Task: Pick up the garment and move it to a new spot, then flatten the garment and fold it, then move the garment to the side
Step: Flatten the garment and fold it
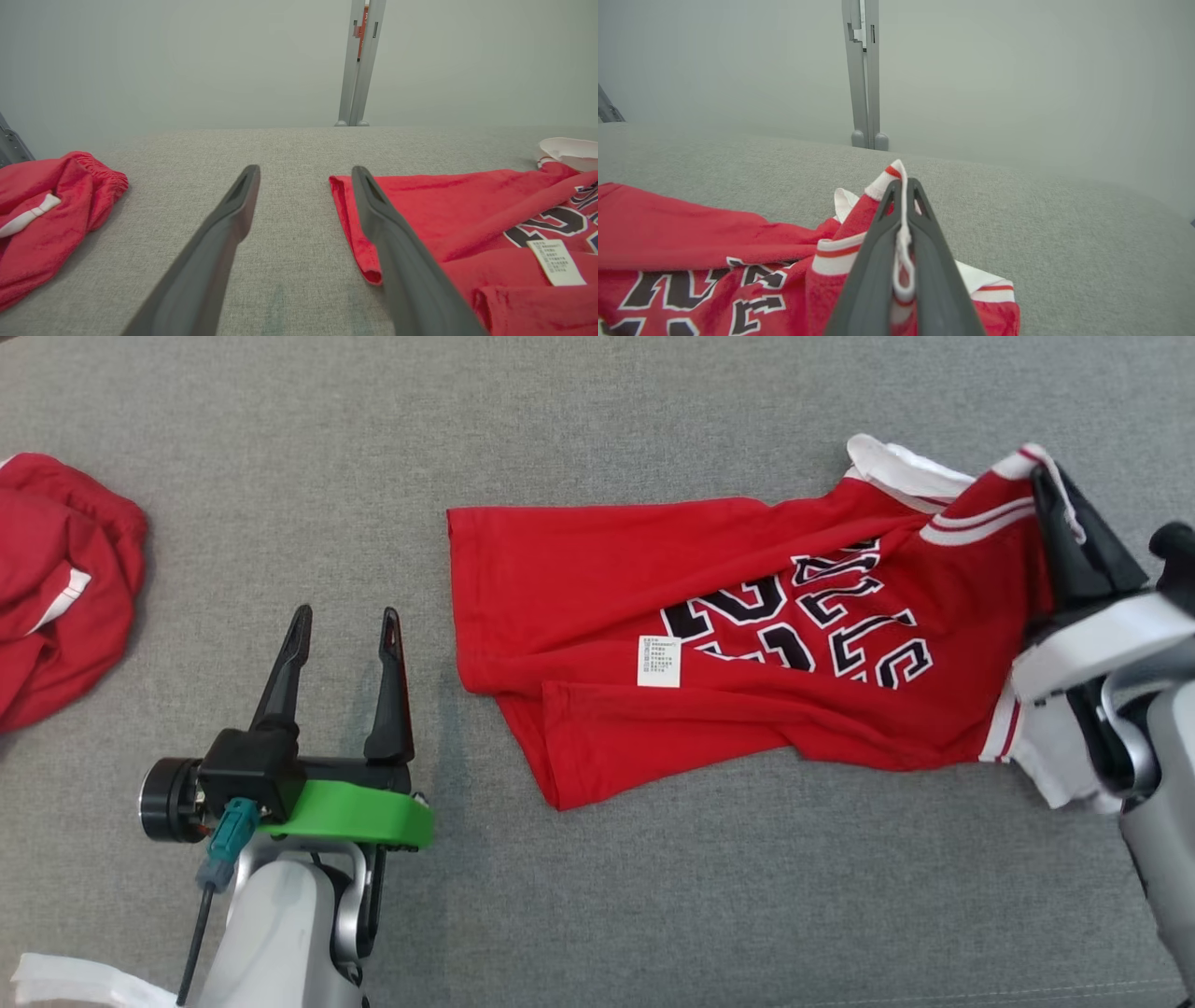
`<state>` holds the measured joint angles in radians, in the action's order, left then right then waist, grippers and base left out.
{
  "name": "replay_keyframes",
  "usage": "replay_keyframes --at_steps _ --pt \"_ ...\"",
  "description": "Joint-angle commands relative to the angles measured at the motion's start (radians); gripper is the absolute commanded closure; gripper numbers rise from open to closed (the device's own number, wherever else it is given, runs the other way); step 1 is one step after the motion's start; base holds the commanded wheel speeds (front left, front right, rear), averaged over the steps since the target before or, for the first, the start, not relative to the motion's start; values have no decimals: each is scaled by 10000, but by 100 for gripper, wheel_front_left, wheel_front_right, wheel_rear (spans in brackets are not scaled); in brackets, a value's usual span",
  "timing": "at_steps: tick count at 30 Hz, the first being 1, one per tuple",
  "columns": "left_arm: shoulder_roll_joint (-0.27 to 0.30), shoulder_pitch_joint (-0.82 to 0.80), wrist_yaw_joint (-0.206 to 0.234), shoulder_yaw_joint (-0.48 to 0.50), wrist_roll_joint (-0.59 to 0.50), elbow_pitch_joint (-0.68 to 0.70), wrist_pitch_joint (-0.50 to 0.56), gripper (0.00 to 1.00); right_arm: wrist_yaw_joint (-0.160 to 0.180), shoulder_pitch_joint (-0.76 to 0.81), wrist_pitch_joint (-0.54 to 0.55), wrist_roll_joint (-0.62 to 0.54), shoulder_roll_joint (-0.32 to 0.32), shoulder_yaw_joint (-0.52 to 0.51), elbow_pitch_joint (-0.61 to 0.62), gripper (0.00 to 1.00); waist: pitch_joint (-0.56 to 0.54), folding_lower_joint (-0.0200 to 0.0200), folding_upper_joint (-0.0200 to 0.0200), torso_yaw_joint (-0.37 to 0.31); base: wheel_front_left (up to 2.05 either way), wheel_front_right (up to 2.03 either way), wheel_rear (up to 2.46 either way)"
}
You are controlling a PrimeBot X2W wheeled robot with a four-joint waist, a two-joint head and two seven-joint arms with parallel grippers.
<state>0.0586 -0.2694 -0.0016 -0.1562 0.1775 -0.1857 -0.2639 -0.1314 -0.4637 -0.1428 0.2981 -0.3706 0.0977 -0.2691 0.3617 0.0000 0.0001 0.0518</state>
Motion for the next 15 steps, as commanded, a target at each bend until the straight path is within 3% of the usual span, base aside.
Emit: replay_keyframes --at_steps 1,11,12,13,14,15 --pt "26 -192 -39 -13 -46 18 -6 0 14 -512 -130 171 -190 106 -300 100 253 0 -1 126 0 0 0" --pt "-37 -601 39 -225 -62 90 -4 0 14 -2808 -819 1536 -1056 642 -2854 100 931 0 -1 422 0 0 0" --pt "-42 -611 35 -247 -49 76 -6 0 14 -2951 -885 1712 -1070 707 -3093 67 954 0 -1 425 0 0 0" --pt "-42 -616 47 -250 -42 67 -4 0 14 -3067 -945 1685 -1150 769 -3288 19 971 0 -1 416 0 0 0" --pt "-44 -624 65 -255 -35 56 -4 0 14 -3158 -1017 1765 -1188 830 -3503 0 982 0 -1 398 0 0 0" --pt "-46 -635 76 -257 -29 49 -6 0 14 -3224 -1061 1788 -1214 886 -3646 0 987 0 -1 381 0 0 0"
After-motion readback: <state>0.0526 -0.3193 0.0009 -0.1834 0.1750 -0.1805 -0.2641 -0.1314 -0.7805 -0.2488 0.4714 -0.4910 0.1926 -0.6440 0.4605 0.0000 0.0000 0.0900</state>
